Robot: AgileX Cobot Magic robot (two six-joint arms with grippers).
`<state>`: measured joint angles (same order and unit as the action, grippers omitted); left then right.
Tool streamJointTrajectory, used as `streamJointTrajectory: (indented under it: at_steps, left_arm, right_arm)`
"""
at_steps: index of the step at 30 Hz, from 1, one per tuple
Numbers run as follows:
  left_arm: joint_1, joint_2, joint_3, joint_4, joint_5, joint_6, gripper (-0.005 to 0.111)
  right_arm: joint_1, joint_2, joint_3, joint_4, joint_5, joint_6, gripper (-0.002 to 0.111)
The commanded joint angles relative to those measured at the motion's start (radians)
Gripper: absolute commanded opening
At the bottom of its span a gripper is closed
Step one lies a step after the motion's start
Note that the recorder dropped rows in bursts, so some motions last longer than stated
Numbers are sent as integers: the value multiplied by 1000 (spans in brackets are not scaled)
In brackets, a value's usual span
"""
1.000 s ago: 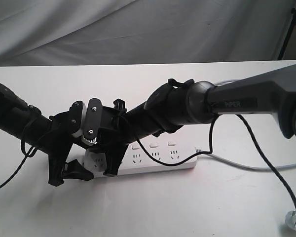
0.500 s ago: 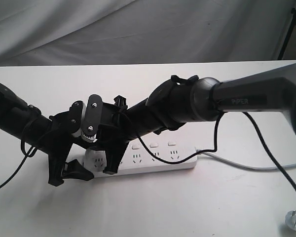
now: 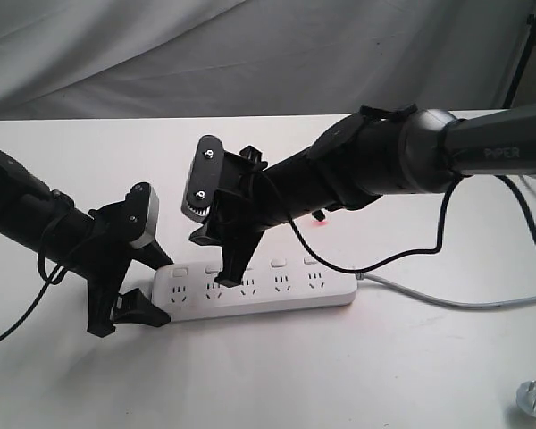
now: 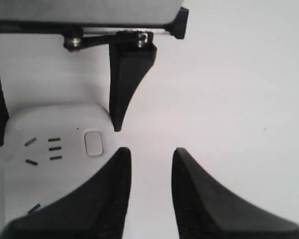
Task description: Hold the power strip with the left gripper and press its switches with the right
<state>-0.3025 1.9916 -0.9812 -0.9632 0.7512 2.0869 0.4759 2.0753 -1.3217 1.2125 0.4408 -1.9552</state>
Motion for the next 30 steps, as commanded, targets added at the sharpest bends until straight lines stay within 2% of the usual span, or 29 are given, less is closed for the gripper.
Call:
streamJointTrajectory:
  at_steps: [1, 30]
  left_arm:
    - [-5, 0, 4, 1, 4, 5, 55]
    - [-5, 0, 4, 1, 4, 5, 55]
  right_arm:
    - [-8, -17, 23, -1, 21, -8, 27]
    - [-8, 41, 34, -25, -11, -35, 27]
